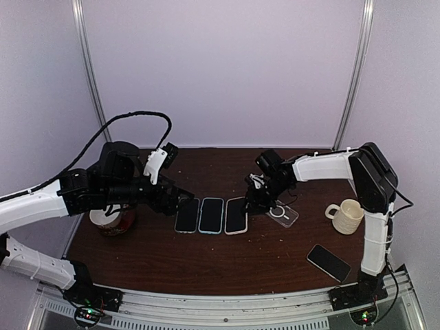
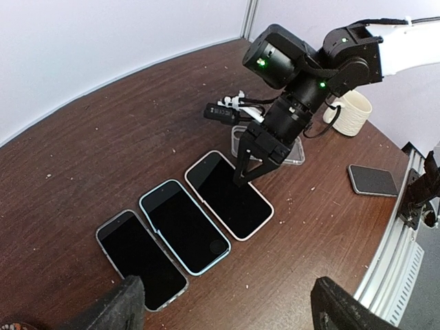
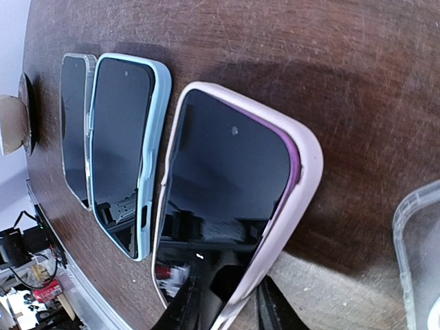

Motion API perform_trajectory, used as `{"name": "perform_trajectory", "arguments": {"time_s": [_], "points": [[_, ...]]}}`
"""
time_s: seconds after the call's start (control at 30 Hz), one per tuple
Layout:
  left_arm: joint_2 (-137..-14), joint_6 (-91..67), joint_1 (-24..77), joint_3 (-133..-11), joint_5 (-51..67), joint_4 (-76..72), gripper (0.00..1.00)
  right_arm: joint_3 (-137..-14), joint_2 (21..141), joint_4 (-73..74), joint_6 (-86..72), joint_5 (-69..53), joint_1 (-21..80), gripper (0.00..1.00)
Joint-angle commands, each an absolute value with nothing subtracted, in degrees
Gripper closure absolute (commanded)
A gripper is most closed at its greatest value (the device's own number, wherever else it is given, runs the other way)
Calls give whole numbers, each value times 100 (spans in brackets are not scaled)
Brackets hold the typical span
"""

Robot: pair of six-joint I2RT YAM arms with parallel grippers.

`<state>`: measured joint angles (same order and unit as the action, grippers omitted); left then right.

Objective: Put the phone into the phone case
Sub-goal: Place the phone at the center of the board, then move the phone case to the center of the board.

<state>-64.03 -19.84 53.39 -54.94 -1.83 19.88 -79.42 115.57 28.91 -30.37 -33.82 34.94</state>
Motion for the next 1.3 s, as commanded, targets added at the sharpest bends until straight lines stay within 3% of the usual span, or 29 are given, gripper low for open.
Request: {"name": "perform_trajectory", "arguments": {"time_s": [0.0, 0.23, 0.3, 0.43, 0.57, 0.77, 0.97, 1.17, 1.27], "points": [[-6386, -1942, 5275, -5458, -166, 1876, 12, -8126, 11682, 2881, -2898, -3296, 3472, 68], [-6395, -1942, 5257, -5440, -150, 1868, 12, -8393, 11689, 3220, -2709, -3211, 3487, 60], [-6383, -1934, 5265, -5440, -146, 1875, 12, -8534, 11503, 3598, -2510, -2928, 3516, 46], [-6406, -1908, 5262, -5432, -118, 1862, 6, -8895, 11020, 4840, -1882, -1919, 3594, 30], [-6434, -1914, 5245, -5432, -50, 1834, 3, -8938, 10969, 5871, -1518, -505, 3589, 4], [-6477, -1916, 5246, -5429, -8, 1834, 2, -9172, 11554, 6644, -888, -131, 3577, 1], [-6467, -1883, 5244, -5440, -10, 1889, 2, -9362, 12035, 6620, -643, -541, 3540, 21], [-6518, -1882, 5247, -5449, 0, 1890, 2, -9441, 12236, 6596, -607, -755, 3461, 65], [-6508, -1881, 5243, -5441, 0, 1897, 2, -9386, 12184, 6566, -658, -831, 3463, 92]]}}
